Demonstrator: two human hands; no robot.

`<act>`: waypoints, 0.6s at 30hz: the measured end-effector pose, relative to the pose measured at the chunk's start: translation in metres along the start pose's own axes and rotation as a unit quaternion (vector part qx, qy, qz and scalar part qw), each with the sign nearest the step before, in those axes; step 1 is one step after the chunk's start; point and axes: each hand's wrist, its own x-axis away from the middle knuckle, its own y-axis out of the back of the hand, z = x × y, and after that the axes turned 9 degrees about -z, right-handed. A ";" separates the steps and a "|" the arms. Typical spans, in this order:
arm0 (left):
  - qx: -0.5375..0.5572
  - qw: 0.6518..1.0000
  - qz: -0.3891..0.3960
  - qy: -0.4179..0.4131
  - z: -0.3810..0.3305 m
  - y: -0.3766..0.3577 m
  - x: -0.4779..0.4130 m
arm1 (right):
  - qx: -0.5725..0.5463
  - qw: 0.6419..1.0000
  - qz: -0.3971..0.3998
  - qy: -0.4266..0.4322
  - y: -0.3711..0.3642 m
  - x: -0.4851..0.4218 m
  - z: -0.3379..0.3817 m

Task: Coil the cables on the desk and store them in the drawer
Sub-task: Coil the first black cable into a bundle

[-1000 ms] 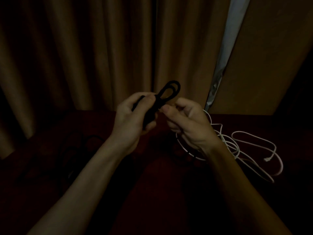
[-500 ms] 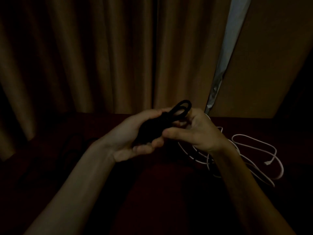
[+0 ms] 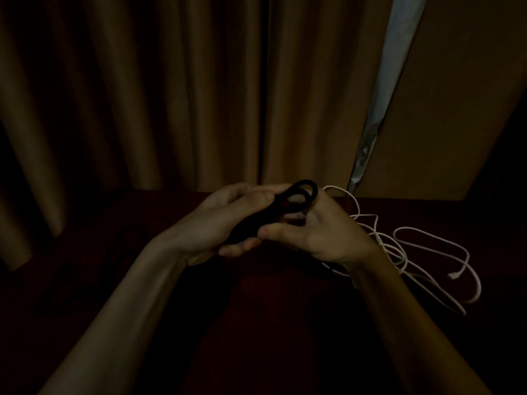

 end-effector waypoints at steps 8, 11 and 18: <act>-0.250 0.943 -0.185 -0.113 -0.004 -0.003 0.002 | -0.002 0.998 -0.052 -0.019 -0.008 -0.003 -0.011; -0.361 0.906 -0.142 -0.168 -0.007 -0.001 0.006 | -0.050 0.994 -0.069 -0.063 -0.003 -0.001 -0.017; -0.513 0.771 -0.121 -0.358 0.007 0.011 -0.003 | -0.167 0.979 -0.080 -0.086 0.001 -0.004 -0.020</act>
